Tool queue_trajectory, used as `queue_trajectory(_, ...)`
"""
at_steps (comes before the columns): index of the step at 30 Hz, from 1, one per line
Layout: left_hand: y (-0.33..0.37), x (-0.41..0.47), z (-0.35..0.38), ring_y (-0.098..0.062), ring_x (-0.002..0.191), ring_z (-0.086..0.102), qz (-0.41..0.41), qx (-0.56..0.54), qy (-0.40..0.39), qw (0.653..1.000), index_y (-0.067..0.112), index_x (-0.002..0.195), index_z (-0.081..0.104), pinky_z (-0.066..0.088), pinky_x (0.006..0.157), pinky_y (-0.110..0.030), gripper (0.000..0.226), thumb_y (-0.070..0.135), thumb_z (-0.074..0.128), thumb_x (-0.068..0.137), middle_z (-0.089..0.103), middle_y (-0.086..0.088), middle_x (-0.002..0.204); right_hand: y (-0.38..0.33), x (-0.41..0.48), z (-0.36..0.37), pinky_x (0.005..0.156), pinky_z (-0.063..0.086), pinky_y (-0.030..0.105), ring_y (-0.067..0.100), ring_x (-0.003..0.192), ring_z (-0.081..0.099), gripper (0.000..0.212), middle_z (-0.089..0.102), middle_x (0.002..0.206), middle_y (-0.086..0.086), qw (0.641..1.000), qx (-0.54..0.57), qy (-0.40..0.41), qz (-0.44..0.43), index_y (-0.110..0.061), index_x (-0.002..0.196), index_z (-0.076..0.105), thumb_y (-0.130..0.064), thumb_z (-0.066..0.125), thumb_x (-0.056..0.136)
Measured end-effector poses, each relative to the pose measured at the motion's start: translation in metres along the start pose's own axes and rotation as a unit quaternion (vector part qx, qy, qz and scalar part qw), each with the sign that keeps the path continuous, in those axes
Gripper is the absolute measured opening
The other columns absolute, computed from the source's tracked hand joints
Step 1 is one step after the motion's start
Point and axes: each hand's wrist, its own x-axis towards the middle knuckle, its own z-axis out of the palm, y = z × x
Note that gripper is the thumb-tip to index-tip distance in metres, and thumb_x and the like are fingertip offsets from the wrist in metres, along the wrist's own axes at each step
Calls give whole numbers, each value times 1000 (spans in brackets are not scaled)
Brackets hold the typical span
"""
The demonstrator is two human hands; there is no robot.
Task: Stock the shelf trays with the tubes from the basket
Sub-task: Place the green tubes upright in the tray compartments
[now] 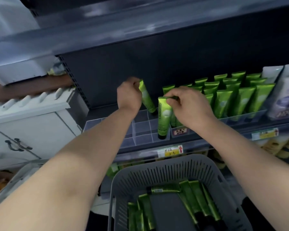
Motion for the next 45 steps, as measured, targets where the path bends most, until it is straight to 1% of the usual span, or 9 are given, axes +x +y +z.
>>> queue_trajectory(4,-7,11,23,-15,82,60,21,30,-79,996,14,100,71,43,68,-22,27,8,47,89,70,-7,96,5,8,1,81,49,34,18,96,60,17,65,109,-6,1000,7,-6,6,-28,105,69,-24,57,93)
queue_trajectory(9,-19,10,35,-22,89,65,48,27,-141,989,16,100,71,53,77,-32,25,12,48,91,71,-8,96,5,16,2,83,50,35,18,95,61,16,66,106,-6,1000,7,-8,9,-28,104,69,-25,58,93)
queue_trajectory(13,-23,12,27,-23,110,61,57,23,-150,987,11,124,61,46,94,-24,33,16,54,93,66,-12,120,0,28,3,82,50,34,15,92,60,15,67,105,-8,1000,9,0,17,-30,101,70,-24,58,92)
queue_trajectory(15,-27,10,20,-22,113,60,54,16,-137,989,11,129,57,44,94,-22,37,16,56,93,64,-12,124,-4,37,5,80,50,33,16,90,61,16,67,104,-7,1000,-2,14,14,-29,101,70,-24,57,92)
queue_trajectory(22,-44,-8,-8,-21,105,63,61,23,-114,991,8,122,60,47,90,-23,31,11,59,92,67,-10,115,-8,66,31,73,44,31,25,97,60,22,65,109,1,994,-103,22,-23,-26,109,67,-19,52,94)
queue_trajectory(28,-50,-20,-20,-21,103,63,66,29,-111,991,9,121,61,51,91,-31,29,8,57,92,67,-10,113,-4,73,50,82,34,37,25,111,45,28,67,104,2,977,-198,-76,8,-29,111,64,-15,56,89)
queue_trajectory(35,-51,-28,-18,-21,100,64,60,34,-128,989,11,119,62,52,89,-33,28,8,56,91,68,-8,111,-2,70,58,89,33,39,25,114,44,37,63,110,6,966,-229,-122,15,-31,121,59,-12,54,90)
queue_trajectory(40,-49,-36,-19,-19,99,64,76,39,-126,988,12,117,63,51,87,-29,28,7,56,91,68,-7,109,-2,64,54,87,31,39,25,114,43,35,64,112,0,974,-211,-83,-19,-30,121,58,-14,57,89)
queue_trajectory(45,-45,-56,-21,-18,97,63,113,16,-104,988,9,114,65,52,86,-32,26,3,57,89,69,-6,106,-6,32,51,82,36,41,30,107,49,28,67,109,3,978,-180,13,-100,-21,111,66,-10,59,86)
